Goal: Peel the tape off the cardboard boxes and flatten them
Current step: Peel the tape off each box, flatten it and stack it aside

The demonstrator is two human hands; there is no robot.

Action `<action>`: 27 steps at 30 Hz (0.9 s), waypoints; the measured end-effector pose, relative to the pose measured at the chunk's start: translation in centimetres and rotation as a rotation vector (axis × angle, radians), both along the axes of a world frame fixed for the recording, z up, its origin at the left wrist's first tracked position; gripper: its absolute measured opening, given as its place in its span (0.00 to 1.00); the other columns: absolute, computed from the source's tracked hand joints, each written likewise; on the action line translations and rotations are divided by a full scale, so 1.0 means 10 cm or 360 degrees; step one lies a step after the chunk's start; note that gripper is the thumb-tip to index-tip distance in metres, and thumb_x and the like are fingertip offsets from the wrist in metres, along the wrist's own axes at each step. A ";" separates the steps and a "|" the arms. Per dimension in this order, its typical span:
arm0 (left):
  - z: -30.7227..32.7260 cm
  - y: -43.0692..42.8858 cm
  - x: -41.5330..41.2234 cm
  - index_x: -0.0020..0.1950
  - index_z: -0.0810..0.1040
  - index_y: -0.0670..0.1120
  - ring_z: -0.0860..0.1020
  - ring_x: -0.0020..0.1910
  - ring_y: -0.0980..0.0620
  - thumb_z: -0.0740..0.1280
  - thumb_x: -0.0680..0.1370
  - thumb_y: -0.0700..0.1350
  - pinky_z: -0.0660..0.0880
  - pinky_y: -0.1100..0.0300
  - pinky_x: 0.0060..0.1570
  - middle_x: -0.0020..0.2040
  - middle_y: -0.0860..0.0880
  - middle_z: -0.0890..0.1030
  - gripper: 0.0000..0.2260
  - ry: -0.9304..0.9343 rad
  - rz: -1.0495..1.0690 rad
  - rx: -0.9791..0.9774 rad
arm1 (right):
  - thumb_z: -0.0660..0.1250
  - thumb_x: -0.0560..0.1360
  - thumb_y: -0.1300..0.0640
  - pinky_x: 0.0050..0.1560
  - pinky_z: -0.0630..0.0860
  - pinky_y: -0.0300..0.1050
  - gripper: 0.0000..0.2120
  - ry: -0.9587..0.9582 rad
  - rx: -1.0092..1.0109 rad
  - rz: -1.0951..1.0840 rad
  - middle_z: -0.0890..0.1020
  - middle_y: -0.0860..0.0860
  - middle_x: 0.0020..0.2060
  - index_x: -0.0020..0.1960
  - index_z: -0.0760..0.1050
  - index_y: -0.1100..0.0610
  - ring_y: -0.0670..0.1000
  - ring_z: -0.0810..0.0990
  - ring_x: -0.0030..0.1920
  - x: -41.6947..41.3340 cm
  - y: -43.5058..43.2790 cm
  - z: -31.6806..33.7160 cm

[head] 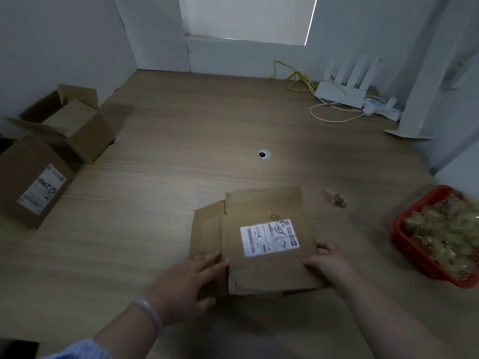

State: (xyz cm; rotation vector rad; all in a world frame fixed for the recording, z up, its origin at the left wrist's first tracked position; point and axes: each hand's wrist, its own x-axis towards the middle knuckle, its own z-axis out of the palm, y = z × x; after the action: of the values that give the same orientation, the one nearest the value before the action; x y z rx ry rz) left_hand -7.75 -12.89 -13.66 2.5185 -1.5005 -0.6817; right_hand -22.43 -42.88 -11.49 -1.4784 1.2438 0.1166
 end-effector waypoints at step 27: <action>-0.96 -0.72 -0.05 0.76 0.61 0.51 0.56 0.76 0.47 0.56 0.74 0.67 0.57 0.37 0.69 0.78 0.48 0.57 0.35 -0.0457 0.0375 -0.0070 | 0.56 0.72 0.32 0.72 0.55 0.62 0.37 0.0165 -0.1715 0.1568 0.58 0.53 0.76 0.76 0.57 0.48 0.55 0.52 0.77 0.29 0.30 -1.15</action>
State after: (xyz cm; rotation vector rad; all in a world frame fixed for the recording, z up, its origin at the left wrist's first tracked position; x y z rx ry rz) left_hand -8.22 -20.08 -23.31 2.7892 -1.2435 -0.2579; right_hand -19.54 -39.89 -23.01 -2.9655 0.4895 0.1855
